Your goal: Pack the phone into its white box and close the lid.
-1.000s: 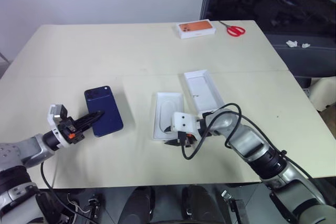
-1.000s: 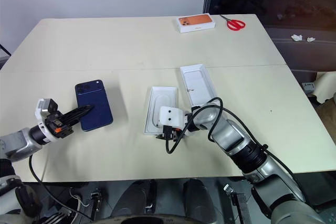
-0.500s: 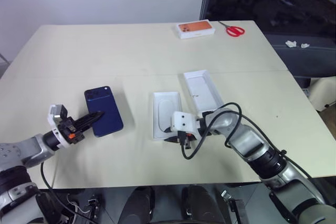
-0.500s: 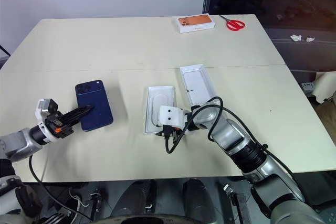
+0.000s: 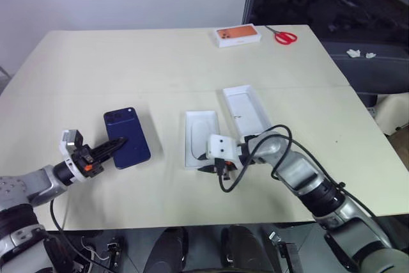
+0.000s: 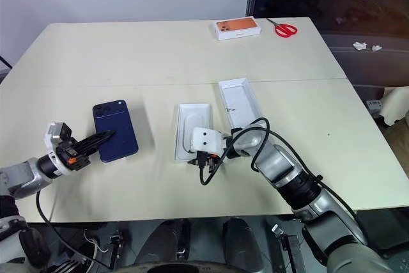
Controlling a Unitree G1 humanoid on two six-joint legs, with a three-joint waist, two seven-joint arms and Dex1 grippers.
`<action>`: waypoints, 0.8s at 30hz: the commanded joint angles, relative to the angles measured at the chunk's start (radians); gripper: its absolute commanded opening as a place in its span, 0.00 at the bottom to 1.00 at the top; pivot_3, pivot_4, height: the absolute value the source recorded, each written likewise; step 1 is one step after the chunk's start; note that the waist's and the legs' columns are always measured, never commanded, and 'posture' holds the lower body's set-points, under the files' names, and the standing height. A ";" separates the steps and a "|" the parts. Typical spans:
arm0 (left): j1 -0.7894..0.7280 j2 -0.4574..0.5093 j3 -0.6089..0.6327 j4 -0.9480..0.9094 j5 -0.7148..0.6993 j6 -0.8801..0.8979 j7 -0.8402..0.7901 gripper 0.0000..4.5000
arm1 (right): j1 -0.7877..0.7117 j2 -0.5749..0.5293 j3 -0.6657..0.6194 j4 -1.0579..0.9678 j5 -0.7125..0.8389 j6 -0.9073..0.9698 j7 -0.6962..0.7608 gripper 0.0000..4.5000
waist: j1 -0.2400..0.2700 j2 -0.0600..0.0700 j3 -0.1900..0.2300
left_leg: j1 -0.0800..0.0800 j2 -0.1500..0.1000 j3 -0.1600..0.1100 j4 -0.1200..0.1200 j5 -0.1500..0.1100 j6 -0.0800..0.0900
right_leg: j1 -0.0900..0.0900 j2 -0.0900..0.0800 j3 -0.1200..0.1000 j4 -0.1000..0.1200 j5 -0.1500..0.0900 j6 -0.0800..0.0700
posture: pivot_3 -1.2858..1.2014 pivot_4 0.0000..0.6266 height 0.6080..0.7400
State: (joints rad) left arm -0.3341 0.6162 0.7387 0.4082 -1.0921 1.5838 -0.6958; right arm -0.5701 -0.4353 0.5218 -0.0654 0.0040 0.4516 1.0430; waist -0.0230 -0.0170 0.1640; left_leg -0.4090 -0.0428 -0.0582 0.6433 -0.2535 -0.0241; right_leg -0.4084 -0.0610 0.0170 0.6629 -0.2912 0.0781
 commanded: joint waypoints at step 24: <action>-0.078 -0.030 -0.087 -0.118 -0.019 -0.048 -0.015 0.07 | -0.151 0.206 -0.129 -0.039 0.103 0.098 -0.042 0.99 | 0.005 -0.001 0.001 | -0.001 -0.001 0.000 0.000 0.000 -0.001 | -0.001 0.000 0.000 0.000 0.000 0.000 | 0.52 0.24 1.00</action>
State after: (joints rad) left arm -0.4039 0.5823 0.6688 0.3326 -1.0991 1.5453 -0.6813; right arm -0.6898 -0.2241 0.4511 -0.0192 0.0566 0.5191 0.9960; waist -0.0177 -0.0181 0.1650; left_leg -0.4099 -0.0434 -0.0582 0.6434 -0.2533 -0.0246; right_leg -0.4089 -0.0608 0.0168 0.6629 -0.2911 0.0782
